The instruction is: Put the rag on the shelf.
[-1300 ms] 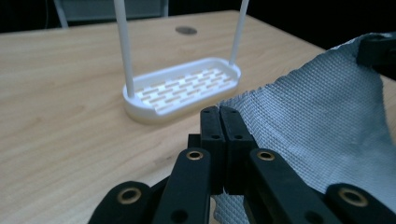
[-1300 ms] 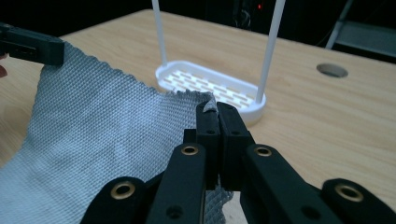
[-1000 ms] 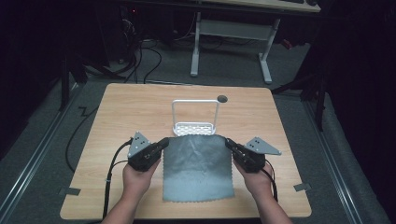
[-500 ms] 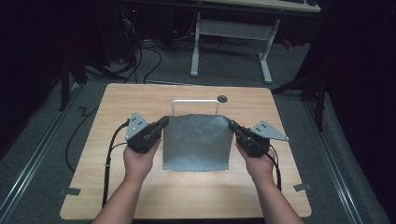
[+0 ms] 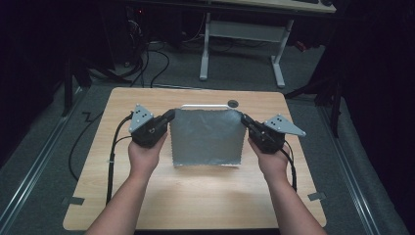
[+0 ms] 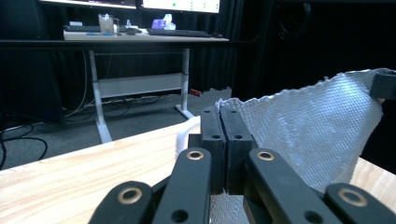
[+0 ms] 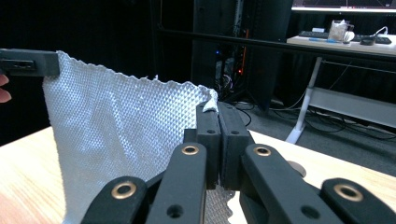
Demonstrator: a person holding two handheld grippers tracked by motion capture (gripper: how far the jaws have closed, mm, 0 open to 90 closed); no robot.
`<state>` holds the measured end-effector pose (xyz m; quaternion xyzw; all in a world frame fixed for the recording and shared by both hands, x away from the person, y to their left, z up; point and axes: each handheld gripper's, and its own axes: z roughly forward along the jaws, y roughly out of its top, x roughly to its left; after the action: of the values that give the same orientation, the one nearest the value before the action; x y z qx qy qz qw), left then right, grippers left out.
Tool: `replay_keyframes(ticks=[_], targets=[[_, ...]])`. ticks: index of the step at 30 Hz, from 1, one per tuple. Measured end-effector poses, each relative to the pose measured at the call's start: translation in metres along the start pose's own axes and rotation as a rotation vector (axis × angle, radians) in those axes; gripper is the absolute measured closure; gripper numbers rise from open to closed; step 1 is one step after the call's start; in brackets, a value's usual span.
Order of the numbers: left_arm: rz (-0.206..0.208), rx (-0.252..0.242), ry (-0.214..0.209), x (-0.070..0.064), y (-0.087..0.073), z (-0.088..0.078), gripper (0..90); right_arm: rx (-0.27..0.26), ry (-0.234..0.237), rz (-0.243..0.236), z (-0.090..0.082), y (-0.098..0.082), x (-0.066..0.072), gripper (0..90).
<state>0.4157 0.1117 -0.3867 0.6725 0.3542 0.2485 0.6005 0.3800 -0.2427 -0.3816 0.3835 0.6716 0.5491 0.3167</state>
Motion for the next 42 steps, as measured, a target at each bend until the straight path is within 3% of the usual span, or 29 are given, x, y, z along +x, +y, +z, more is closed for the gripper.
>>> replay_keyframes(ticks=[6, 11, 15, 27, 31, 39, 41, 42], targets=[[0.015, -0.002, 0.029, 0.012, 0.011, 0.011, 90.0, -0.001, -0.004, -0.021, 0.011, 0.012, -0.005, 89.4], [0.057, 0.01, 0.045, 0.021, 0.021, 0.023, 90.0, -0.002, -0.01, -0.002, 0.026, 0.022, -0.012, 89.4], [0.049, 0.013, 0.051, 0.029, 0.025, 0.034, 90.0, 0.002, -0.009, 0.01, 0.034, 0.027, -0.017, 89.4], [0.091, 0.019, 0.086, 0.038, 0.038, 0.063, 90.0, 0.0, -0.047, 0.029, 0.06, 0.034, -0.038, 89.5], [0.077, 0.025, 0.098, 0.043, 0.041, 0.07, 90.0, -0.002, -0.049, 0.017, 0.065, 0.041, -0.041, 89.5], [0.096, 0.062, 0.13, 0.052, 0.048, 0.086, 89.9, 0.029, -0.079, -0.043, 0.087, 0.057, -0.047, 89.4], [0.07, 0.092, 0.116, 0.059, 0.042, 0.091, 89.9, 0.055, -0.085, -0.053, 0.095, 0.054, -0.05, 89.5], [0.027, 0.122, 0.094, 0.065, 0.037, 0.095, 89.9, 0.073, -0.084, -0.051, 0.099, 0.051, -0.052, 89.5]])
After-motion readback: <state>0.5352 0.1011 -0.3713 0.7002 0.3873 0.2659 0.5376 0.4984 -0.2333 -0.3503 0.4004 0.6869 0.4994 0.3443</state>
